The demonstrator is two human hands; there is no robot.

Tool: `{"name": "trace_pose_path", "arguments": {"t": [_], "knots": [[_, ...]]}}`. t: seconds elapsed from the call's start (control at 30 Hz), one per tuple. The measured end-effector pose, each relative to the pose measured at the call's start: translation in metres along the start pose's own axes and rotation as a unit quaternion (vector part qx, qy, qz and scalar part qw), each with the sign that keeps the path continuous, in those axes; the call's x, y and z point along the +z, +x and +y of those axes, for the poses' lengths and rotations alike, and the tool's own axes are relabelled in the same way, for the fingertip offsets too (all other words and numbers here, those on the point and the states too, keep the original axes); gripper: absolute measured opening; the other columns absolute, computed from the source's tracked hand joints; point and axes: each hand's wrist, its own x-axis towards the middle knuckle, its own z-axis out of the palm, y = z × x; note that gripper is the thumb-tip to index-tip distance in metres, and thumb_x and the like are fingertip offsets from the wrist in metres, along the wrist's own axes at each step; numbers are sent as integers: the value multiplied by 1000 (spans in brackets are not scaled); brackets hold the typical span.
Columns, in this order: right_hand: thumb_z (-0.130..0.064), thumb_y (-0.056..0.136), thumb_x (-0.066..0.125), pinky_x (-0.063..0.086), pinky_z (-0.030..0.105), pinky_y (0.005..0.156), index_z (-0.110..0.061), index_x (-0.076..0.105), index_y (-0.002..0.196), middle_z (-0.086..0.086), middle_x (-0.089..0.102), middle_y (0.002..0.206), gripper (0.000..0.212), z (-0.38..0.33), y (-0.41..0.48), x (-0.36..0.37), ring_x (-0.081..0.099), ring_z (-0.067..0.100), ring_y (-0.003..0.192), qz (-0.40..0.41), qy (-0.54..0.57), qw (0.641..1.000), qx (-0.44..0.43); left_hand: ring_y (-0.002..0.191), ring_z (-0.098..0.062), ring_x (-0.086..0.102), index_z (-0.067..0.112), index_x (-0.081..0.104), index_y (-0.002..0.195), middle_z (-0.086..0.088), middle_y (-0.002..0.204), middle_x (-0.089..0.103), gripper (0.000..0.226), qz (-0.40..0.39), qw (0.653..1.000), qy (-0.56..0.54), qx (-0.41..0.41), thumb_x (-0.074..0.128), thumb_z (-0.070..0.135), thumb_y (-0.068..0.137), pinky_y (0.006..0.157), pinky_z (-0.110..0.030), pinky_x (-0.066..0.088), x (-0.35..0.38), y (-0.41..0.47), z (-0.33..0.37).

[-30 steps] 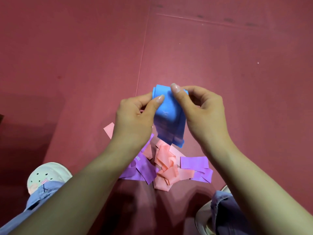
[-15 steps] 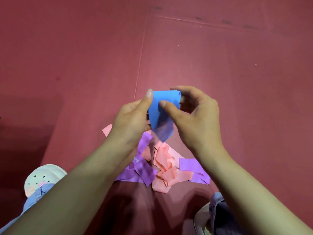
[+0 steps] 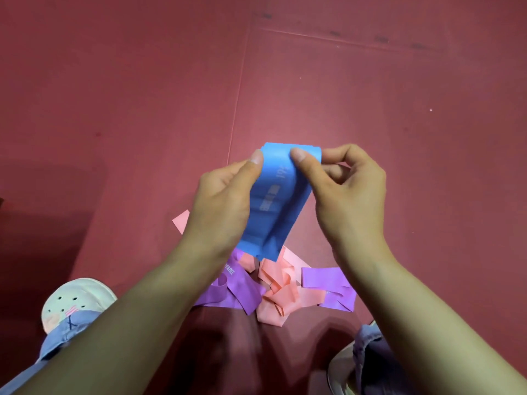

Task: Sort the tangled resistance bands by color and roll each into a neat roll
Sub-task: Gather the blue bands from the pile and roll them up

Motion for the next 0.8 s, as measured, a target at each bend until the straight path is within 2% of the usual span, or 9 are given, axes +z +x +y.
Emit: {"name": "trace_pose_path", "arguments": {"t": [0.1,0.2,0.3,0.4,0.47,0.53,0.6,0.7,0.8], "knots": [[-21,85,70,41,20,56,-6,65,84,0,54,60,16,-2,3,-2,46,9,57,-2,83,995,55,78,-13,66,22,77,84,-3,88,75,20,-12,999,-40,4,60,30,91,70,-24,51,-2,1,3],[-19,90,63,44,24,58,-7,69,84,6,60,72,15,-3,5,-4,52,15,64,-36,109,989,95,72,-6,66,25,76,78,7,78,74,6,-40,998,-46,24,70,24,78,62,-15,50,-5,0,5],[-18,90,61,48,26,57,-7,70,82,6,64,73,17,-4,4,-4,57,17,63,-76,136,980,122,74,-4,67,24,73,82,9,79,73,25,-34,997,-60,24,79,32,59,65,-15,50,-7,0,6],[-16,90,59,48,25,50,-5,70,82,8,65,68,18,-5,2,-3,60,19,57,-128,164,966,151,76,-3,66,21,70,96,10,83,73,37,-43,997,-71,2,82,32,62,67,-17,51,-7,2,7],[-14,91,56,52,28,56,2,68,95,15,69,77,21,-6,1,-1,65,24,65,-163,179,956,167,75,-4,64,19,70,100,7,87,72,43,-56,996,-73,-16,82,34,62,67,-18,50,-6,2,8],[-15,91,56,52,37,70,5,61,111,22,69,92,29,-6,1,0,65,31,77,-181,185,947,189,75,-6,64,17,71,99,3,87,71,49,-81,992,-91,-22,84,38,57,65,-17,50,-6,1,9],[-17,90,58,52,40,71,6,55,121,23,66,97,39,-7,2,-1,63,32,79,-188,203,936,217,76,-7,66,13,70,99,1,86,71,51,-121,985,-122,-26,73,41,56,63,-16,51,-6,-2,11],[-19,89,59,54,35,65,7,50,128,22,61,98,48,-10,3,-1,59,32,84,-207,237,915,253,87,-10,65,16,72,99,1,95,72,43,-149,984,-92,-24,84,32,62,75,-22,49,-8,-1,11],[-21,88,60,53,39,69,9,46,129,21,59,94,53,-9,2,-1,58,32,80,-222,234,910,260,93,-14,64,20,75,93,2,98,73,43,-132,988,-77,-25,74,42,56,90,-33,44,-9,0,10]]}}
